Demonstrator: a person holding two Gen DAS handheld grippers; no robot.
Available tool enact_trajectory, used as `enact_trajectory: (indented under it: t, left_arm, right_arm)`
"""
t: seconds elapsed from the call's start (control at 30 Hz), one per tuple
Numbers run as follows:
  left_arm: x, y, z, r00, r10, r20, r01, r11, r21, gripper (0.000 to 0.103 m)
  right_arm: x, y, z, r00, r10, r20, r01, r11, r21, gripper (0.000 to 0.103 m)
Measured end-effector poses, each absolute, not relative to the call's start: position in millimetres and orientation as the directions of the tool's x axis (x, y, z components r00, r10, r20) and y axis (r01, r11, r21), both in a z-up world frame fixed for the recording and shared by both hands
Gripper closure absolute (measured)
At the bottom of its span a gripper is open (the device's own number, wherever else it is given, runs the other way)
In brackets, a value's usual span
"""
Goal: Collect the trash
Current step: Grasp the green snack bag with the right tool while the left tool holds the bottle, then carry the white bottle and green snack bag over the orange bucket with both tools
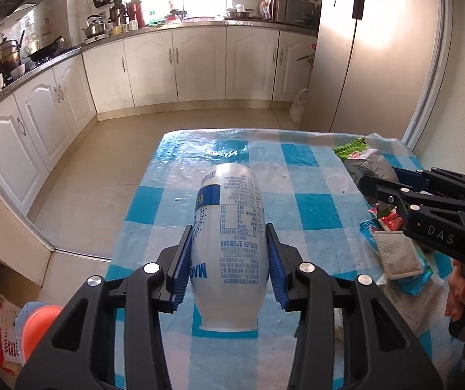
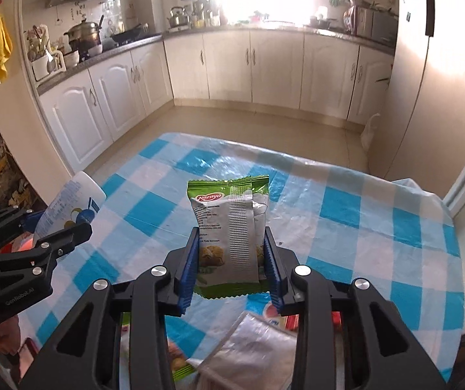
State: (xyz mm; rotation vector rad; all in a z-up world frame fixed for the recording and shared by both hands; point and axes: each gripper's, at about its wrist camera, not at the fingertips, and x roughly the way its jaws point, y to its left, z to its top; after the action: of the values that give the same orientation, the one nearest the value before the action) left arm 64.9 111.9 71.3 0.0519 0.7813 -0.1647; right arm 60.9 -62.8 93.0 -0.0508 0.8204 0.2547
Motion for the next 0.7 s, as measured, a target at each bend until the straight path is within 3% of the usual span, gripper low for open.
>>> enact_trajectory:
  t: [0.3, 0.7]
  left_arm:
    - [25, 129, 96, 0.737, -0.134, -0.662, 0.147, 0.989, -0.037, 0.060]
    - [-27, 154, 99, 0.749, -0.116, -0.653, 0.101, 0.993, -0.061, 0.060]
  right_arm:
    - [12, -50, 122, 0.738, 0.169, -0.653, -0.209, 0.978, 0.016, 0.065]
    - [-34, -14, 130, 0.743, 0.186, -0.643, -0.254, 0.967, -0.013, 0.065]
